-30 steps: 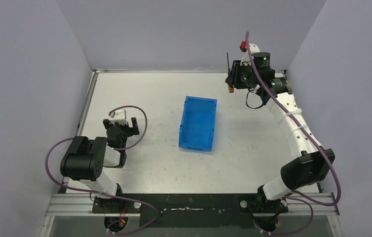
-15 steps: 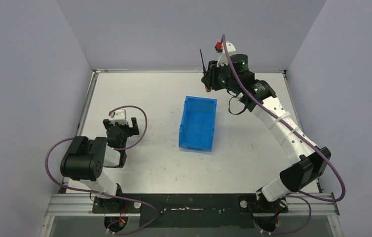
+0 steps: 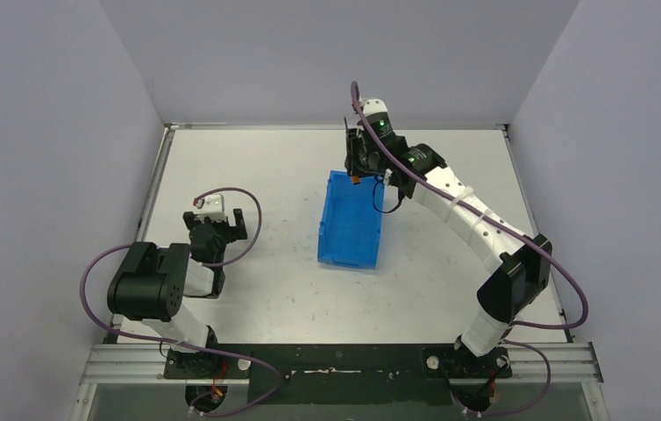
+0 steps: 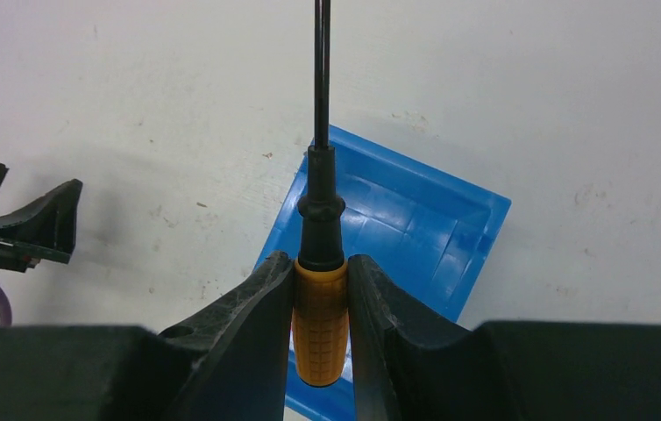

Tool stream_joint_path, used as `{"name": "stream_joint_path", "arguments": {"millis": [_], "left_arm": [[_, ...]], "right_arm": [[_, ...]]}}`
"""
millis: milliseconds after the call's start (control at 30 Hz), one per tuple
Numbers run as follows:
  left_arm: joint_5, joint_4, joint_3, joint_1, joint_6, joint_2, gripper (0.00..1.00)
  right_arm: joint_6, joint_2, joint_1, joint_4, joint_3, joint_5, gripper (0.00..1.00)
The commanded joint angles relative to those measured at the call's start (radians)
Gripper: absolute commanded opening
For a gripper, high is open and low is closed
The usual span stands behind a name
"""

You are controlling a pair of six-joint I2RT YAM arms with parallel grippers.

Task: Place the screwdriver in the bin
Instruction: Place the screwdriver in the bin.

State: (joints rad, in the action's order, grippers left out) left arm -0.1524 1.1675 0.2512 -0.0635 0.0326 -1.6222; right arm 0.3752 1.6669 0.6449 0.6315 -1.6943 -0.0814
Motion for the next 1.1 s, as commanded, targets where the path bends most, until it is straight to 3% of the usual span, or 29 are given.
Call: {"name": "stream_joint_path", "arguments": {"millis": [0, 667, 1067], "left_arm": [[0.002, 0.043, 0.003, 0.002, -0.002, 0.013, 0.97], [0.002, 0.042, 0.004, 0.002, -0.001, 0.013, 0.97], [0.002, 0.044, 0.004, 0.002, -0.002, 0.013, 0.97]], "right_arm": [[0.020, 0.003, 0.030, 0.014, 0.007, -0.070, 0.11], [0.004, 0.015, 0.070, -0.061, 0.265, -0.055, 0.13], [-0.014, 0.094, 0.082, -0.084, 0.305, -0.071, 0.15]]}}
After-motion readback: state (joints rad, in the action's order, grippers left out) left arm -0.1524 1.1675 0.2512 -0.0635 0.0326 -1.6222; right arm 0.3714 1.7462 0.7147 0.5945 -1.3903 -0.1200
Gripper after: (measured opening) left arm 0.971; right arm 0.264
